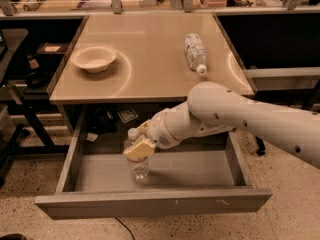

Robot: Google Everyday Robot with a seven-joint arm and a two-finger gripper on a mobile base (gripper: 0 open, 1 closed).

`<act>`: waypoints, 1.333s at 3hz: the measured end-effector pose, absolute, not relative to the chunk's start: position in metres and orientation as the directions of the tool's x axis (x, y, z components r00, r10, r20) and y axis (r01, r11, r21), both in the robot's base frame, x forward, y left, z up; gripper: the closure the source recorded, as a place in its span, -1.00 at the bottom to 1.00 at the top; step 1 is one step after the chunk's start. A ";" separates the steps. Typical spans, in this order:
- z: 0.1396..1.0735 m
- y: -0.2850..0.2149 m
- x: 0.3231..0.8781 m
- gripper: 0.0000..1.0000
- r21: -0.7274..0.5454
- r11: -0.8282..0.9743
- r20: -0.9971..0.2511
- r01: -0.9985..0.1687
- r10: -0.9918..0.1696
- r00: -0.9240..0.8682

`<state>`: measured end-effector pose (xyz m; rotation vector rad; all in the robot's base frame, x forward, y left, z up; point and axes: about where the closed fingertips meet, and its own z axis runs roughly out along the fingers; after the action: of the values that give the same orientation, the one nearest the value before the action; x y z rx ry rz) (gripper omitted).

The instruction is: Pick water bottle from top drawer and place on counter

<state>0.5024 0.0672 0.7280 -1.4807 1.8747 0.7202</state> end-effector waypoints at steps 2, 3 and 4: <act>0.798 0.073 0.517 1.00 0.013 0.249 -0.750 -0.968 -0.638 -0.174; 0.838 0.072 0.532 1.00 0.014 0.285 -0.729 -0.958 -0.653 -0.205; 0.875 0.069 0.547 1.00 0.007 0.312 -0.710 -0.950 -0.667 -0.224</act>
Offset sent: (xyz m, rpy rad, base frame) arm 0.0293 0.0054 0.1171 -0.0485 0.0086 -0.0848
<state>0.5471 0.0685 0.8754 -1.4270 1.9773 0.6022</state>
